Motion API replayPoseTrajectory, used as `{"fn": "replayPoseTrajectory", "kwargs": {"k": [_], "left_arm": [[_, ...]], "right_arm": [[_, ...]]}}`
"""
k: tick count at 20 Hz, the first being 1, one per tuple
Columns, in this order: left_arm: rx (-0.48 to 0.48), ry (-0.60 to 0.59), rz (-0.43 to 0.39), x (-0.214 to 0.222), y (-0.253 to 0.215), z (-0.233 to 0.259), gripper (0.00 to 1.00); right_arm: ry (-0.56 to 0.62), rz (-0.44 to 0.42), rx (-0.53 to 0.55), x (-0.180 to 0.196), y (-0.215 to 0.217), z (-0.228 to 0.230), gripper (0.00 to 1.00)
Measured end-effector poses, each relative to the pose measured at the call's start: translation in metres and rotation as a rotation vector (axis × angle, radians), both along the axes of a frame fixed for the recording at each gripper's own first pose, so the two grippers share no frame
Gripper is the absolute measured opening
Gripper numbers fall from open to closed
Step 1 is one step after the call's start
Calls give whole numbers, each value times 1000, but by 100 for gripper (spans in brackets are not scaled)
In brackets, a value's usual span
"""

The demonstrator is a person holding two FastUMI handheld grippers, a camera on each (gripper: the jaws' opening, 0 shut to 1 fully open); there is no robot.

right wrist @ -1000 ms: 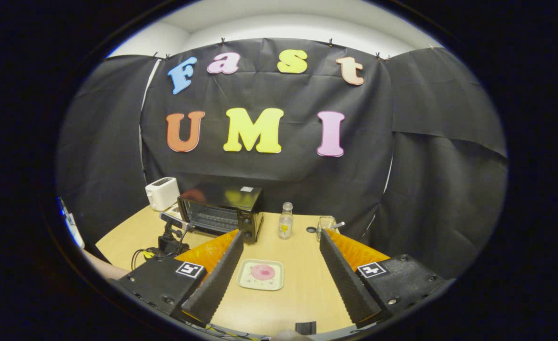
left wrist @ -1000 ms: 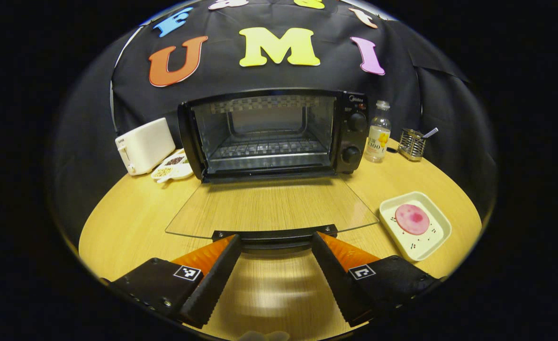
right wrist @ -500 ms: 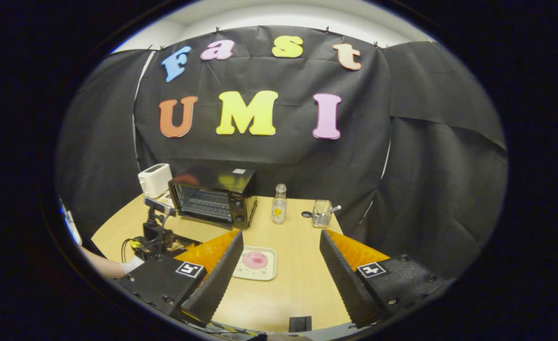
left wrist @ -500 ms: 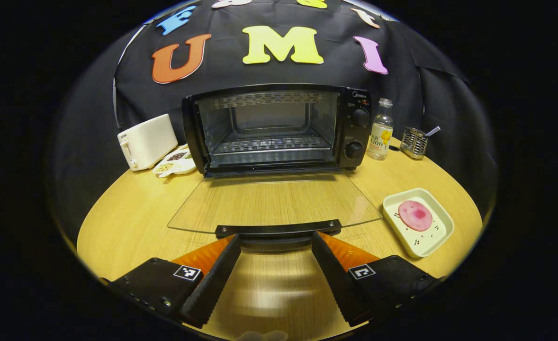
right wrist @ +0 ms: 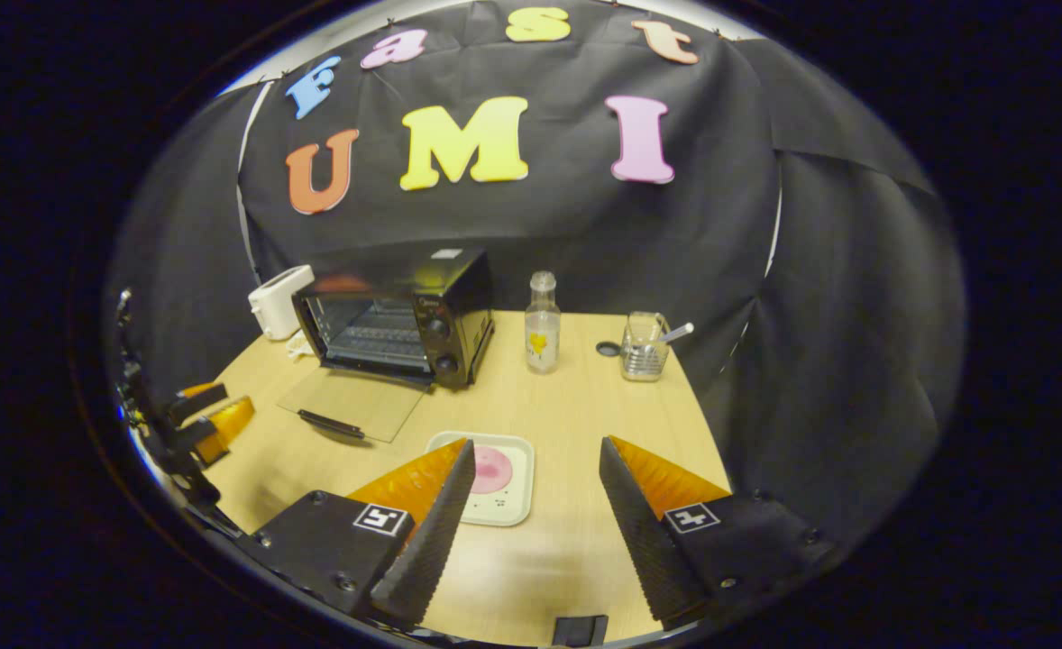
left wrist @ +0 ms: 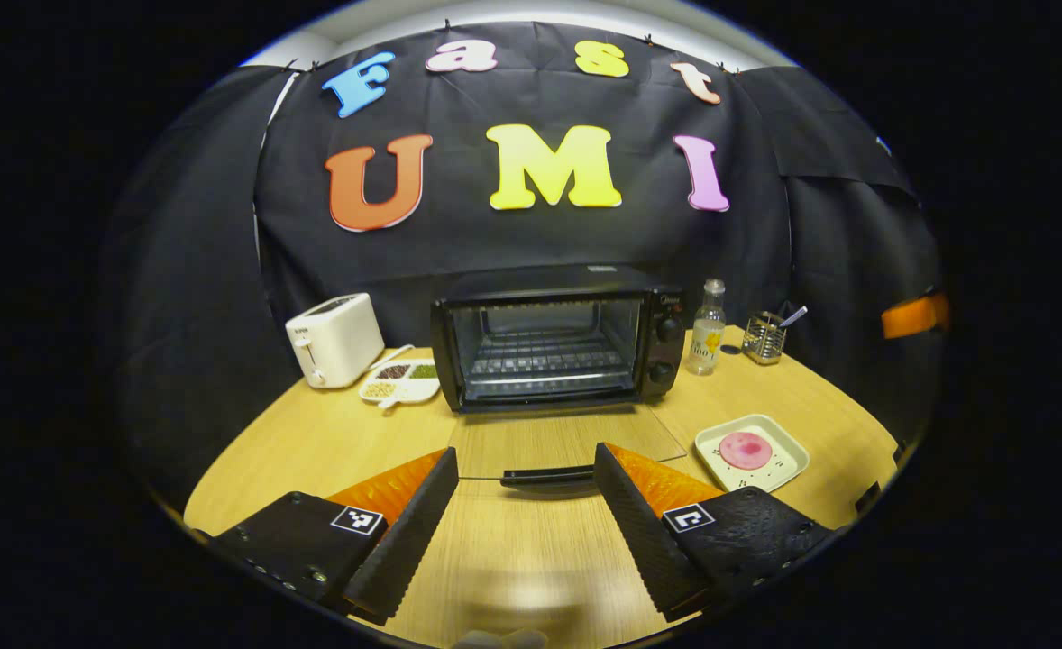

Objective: Open the electric oven with the left hand, put the food in, and close the electric oven.

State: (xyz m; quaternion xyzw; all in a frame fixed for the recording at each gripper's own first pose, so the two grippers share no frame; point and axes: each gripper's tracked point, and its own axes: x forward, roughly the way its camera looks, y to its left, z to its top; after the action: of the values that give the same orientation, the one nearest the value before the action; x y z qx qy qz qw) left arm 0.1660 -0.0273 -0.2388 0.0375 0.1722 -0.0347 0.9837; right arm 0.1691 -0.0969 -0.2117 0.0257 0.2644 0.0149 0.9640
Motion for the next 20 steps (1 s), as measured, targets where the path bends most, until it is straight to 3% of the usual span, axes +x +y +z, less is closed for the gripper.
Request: {"fn": "replayPoseTrajectory", "kwargs": {"k": [1, 4, 10, 13, 14, 15, 16, 18, 20], "left_arm": [[1, -12, 14, -8, 6, 16, 97], [5, -43, 78, -25, 19, 57, 96], [16, -68, 157, -40, 16, 114, 96], [12, -77, 201, -45, 19, 133, 96], [16, -84, 214, -45, 20, 139, 96], [21, -91, 225, -47, 20, 144, 96], [26, -91, 234, -47, 21, 147, 96], [23, -84, 249, -50, 20, 147, 96], [26, -80, 260, -55, 19, 146, 96]], "right_arm": [[34, 7, 20, 10, 1, -14, 82], [144, 39, 60, 35, 6, -65, 80], [341, 78, 116, 77, 7, -148, 60], [413, 74, 125, 87, 3, -167, 51], [441, 67, 127, 87, 2, -173, 43], [438, 60, 130, 90, 3, -174, 27], [455, 66, 124, 91, 4, -174, 31], [500, 72, 95, 89, 5, -176, 13], [529, 93, 43, 87, 8, -175, 12]]}}
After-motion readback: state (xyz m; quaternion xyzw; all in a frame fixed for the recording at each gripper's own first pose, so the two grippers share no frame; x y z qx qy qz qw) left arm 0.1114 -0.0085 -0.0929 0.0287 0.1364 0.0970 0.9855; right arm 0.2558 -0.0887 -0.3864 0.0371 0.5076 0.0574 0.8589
